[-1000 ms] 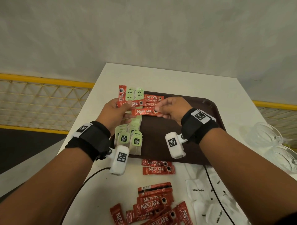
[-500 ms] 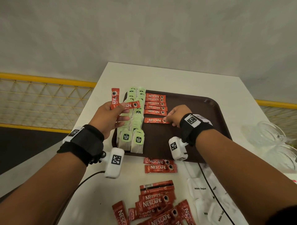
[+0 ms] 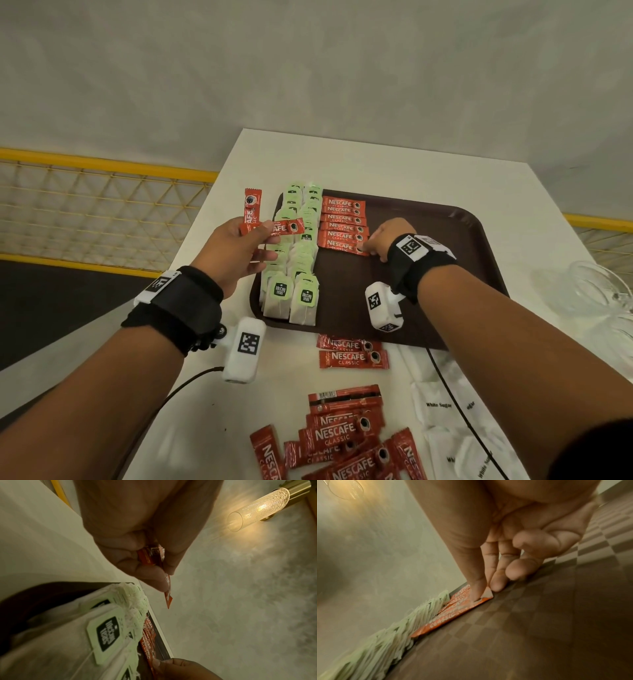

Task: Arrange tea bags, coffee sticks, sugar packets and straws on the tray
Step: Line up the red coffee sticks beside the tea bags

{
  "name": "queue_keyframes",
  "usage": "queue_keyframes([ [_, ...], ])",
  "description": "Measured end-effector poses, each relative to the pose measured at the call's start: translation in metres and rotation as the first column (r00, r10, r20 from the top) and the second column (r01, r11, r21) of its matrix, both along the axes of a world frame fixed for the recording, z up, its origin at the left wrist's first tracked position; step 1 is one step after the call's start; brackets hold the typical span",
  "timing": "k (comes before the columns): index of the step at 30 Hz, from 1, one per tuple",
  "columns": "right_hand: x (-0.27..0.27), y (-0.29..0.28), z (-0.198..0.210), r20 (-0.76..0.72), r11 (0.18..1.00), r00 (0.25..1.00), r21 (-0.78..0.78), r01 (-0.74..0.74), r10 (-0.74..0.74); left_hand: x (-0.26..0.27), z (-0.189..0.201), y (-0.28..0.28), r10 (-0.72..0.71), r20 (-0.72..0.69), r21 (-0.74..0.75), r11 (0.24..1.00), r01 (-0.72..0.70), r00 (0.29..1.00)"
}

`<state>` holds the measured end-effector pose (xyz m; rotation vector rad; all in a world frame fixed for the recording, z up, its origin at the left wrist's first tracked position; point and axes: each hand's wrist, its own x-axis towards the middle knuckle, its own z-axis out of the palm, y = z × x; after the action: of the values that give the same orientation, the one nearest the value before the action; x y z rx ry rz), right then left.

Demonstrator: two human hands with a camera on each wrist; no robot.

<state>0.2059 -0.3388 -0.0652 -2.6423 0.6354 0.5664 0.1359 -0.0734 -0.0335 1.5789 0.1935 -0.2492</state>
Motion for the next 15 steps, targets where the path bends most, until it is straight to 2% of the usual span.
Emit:
queue_keyframes([
  [2, -0.004, -0.001, 0.006, 0.036, 1.000, 0.999, 0.017, 0.007, -0.007, -0.001, 0.000, -0.003, -0.027, 0.004, 0.013, 1.000, 0.027, 1.000],
  [4, -0.012, 0.000, 0.016, 0.133, 0.998, 0.991, 0.058, -0.030, 0.022, -0.001, 0.001, -0.007, -0.051, 0.009, 0.021, 0.998, 0.051, 0.999],
  [6, -0.028, 0.007, 0.029, 0.303, 0.970, 0.951, 0.208, -0.125, 0.057, -0.001, 0.003, -0.013, -0.080, 0.017, 0.024, 0.997, 0.079, 0.997],
  [8, -0.046, 0.017, 0.045, 0.389, 0.887, 0.918, 0.397, -0.237, 0.071, 0.000, 0.004, -0.019, -0.111, 0.021, 0.029, 0.993, 0.110, 0.994],
  [11, -0.055, 0.028, 0.057, 0.351, 0.783, 0.926, 0.532, -0.321, 0.141, -0.001, 0.006, -0.031, -0.149, 0.023, 0.039, 0.988, 0.148, 0.989],
  [15, -0.057, 0.022, 0.055, 0.296, 0.699, 0.955, 0.680, -0.224, 0.018, -0.003, 0.010, -0.045, -0.182, 0.034, 0.048, 0.983, 0.180, 0.983],
])
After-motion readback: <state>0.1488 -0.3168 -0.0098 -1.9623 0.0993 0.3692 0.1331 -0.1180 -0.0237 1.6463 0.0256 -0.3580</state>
